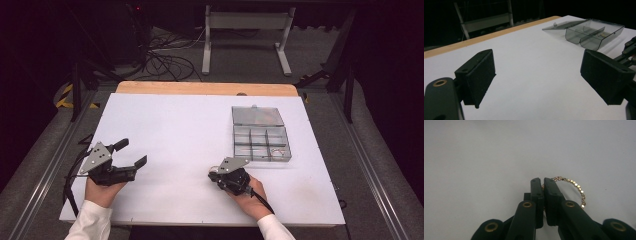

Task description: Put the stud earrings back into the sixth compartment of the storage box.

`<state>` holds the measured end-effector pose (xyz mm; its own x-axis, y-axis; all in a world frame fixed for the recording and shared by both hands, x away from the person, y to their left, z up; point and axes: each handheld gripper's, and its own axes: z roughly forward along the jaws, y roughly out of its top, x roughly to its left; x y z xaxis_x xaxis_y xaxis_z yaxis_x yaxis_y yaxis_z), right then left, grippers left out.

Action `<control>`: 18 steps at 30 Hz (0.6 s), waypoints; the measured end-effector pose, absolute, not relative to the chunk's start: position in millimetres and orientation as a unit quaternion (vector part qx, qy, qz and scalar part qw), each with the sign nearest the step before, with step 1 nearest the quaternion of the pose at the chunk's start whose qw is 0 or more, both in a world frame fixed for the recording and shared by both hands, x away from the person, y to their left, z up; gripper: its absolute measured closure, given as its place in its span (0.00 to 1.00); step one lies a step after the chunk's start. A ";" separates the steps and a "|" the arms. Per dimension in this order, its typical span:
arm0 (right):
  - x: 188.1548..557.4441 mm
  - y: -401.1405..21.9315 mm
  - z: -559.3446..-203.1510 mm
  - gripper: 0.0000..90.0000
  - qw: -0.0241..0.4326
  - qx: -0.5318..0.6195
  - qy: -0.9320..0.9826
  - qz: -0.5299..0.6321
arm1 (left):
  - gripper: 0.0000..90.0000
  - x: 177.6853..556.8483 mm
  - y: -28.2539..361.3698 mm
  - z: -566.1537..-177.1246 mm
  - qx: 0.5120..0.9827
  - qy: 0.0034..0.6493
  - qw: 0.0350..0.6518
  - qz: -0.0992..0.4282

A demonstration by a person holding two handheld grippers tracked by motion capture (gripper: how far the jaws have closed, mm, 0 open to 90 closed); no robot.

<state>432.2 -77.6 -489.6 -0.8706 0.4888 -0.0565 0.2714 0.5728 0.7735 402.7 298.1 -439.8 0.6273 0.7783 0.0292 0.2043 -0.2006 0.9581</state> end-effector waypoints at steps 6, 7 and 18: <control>433.3 -81.5 -486.5 0.97 0.139 0.218 0.871 0.418 | 0.15 403.2 298.0 -440.0 0.724 0.340 0.537 0.268; 433.4 -82.1 -486.2 0.97 0.140 0.218 0.871 0.418 | 0.15 403.2 298.1 -439.8 0.726 0.339 0.535 0.268; 436.3 -91.4 -479.8 0.97 0.150 0.227 0.860 0.431 | 0.15 402.7 298.0 -439.6 0.724 0.337 0.538 0.269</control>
